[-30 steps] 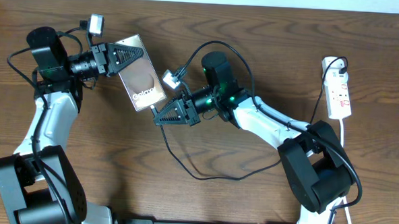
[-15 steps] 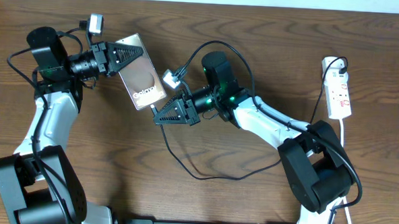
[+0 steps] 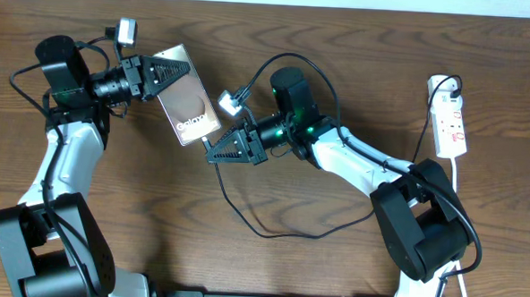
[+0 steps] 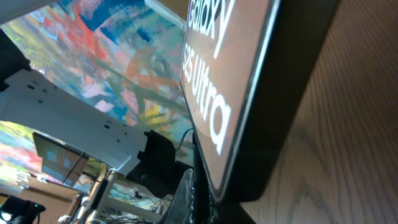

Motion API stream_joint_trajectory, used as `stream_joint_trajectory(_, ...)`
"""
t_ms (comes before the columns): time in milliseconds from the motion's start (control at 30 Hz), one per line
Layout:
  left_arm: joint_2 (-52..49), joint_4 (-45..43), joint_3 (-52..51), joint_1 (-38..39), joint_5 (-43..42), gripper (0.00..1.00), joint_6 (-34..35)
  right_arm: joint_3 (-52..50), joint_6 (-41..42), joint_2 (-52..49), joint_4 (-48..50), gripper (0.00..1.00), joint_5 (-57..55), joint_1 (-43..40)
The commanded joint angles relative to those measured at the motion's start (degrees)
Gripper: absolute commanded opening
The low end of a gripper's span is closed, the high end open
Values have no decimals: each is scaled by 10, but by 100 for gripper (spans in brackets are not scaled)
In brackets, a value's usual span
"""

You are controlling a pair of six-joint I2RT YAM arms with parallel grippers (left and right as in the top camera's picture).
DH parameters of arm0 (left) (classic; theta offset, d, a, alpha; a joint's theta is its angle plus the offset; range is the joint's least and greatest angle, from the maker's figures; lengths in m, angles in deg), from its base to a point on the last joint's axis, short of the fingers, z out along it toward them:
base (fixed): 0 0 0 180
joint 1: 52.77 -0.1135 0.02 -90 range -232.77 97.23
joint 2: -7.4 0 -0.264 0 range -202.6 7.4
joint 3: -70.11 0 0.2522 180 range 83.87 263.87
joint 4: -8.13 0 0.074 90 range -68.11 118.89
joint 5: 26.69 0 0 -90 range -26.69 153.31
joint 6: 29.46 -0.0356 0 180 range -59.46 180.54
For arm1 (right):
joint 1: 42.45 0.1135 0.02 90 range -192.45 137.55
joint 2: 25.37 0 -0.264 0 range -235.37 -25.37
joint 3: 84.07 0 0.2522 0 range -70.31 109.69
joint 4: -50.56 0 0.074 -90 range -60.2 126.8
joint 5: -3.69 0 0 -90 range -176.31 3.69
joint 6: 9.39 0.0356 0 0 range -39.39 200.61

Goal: Plug charger to phone and switch on socket
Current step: 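Align the held plug with the phone's bottom port using the right gripper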

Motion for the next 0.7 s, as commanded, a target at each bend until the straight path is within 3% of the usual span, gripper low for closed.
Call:
stream_joint_trajectory(0,0,-5,1,1,-14,8,9,4,-12,-2,0,1,3,-4)
stream_joint_trajectory(667,0,-4,1,2,-28,8,4,4,16,-2,3,1,-20,-2)
